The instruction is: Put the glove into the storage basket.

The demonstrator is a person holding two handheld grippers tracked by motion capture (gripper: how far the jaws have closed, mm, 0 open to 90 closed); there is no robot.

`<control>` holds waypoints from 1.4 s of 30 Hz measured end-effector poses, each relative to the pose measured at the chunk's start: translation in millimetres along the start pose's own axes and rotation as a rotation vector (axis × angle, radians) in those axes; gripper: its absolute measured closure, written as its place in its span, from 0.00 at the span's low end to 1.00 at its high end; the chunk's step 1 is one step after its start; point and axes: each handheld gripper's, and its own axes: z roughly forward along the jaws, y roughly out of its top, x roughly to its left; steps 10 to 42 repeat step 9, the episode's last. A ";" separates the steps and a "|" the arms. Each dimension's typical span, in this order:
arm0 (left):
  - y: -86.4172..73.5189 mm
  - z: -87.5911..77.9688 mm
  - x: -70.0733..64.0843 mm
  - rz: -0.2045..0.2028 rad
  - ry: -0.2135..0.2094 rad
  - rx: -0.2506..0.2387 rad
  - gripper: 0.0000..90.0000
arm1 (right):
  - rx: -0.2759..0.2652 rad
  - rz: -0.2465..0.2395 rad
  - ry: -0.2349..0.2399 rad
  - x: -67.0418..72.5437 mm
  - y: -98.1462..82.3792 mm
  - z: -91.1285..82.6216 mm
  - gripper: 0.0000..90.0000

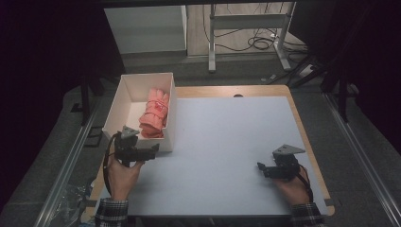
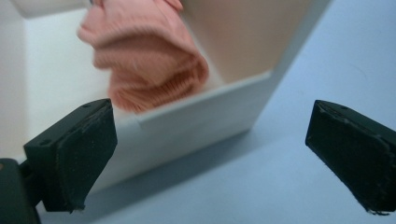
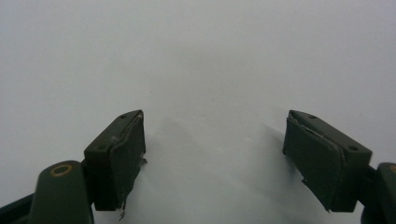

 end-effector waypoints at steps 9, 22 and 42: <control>-31.1 12.6 -11.1 -0.005 -0.035 0.007 0.03 | -0.002 0.002 0.001 0.0 -0.3 0.1 0.24; -31.1 12.6 -11.1 -0.005 -0.035 0.007 0.03 | -0.002 0.002 0.001 0.0 -0.3 0.1 0.24; -31.1 12.6 -11.1 -0.005 -0.035 0.007 0.03 | -0.002 0.002 0.001 0.0 -0.3 0.1 0.24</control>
